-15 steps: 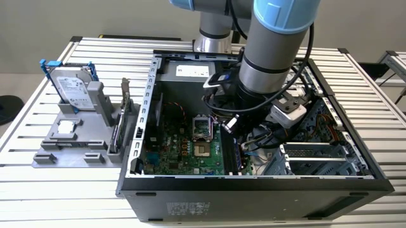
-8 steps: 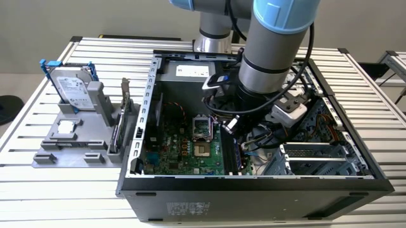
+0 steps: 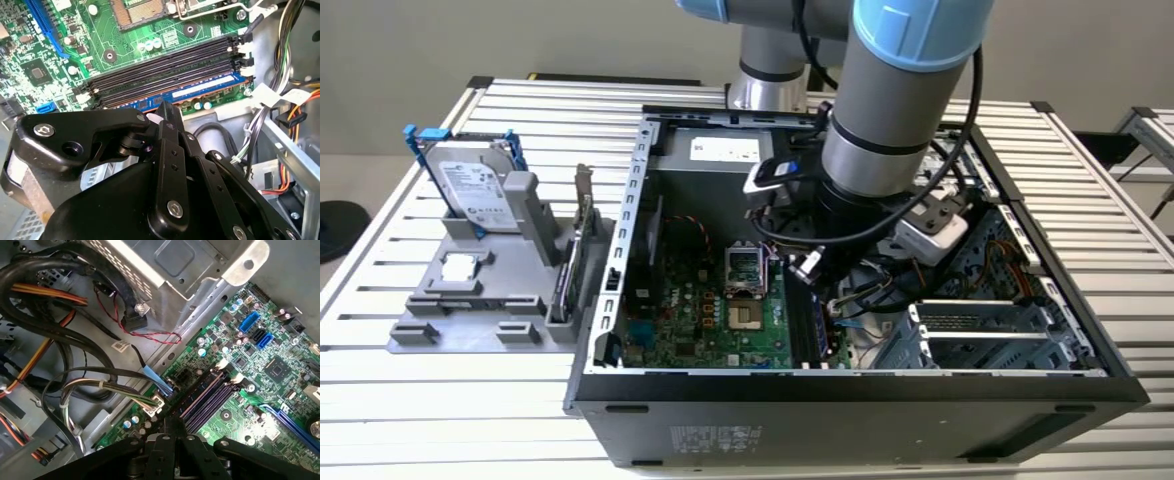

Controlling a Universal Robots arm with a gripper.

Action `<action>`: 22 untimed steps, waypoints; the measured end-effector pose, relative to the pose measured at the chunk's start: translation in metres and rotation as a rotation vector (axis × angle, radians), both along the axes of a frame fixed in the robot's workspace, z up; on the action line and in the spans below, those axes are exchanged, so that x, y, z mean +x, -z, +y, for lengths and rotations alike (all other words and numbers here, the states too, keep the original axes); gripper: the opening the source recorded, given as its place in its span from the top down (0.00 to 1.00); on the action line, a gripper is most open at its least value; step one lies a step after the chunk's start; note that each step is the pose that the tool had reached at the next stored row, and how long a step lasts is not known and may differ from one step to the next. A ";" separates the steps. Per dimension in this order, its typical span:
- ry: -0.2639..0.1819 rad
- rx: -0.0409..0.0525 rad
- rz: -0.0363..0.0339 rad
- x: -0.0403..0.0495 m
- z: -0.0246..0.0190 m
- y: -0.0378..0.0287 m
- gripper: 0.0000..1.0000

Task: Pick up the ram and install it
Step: 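Press down the ram until it locks into place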

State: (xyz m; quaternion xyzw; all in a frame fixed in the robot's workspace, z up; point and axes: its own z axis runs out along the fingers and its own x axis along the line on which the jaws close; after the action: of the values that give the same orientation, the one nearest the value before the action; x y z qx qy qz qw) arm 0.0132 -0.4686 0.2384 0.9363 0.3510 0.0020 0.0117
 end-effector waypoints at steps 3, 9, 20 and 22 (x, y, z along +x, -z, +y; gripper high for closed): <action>-0.025 0.0000 0.0011 -0.0001 0.0000 0.0000 1.00; -0.074 0.0002 0.0031 -0.0001 0.0000 0.0001 1.00; -0.150 0.0001 0.0049 -0.0002 0.0000 0.0000 1.00; -0.162 0.0001 0.0050 -0.0002 0.0000 0.0000 1.00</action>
State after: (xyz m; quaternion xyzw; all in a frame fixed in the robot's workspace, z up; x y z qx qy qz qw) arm 0.0131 -0.4686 0.2383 0.9049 0.4254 0.0006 0.0105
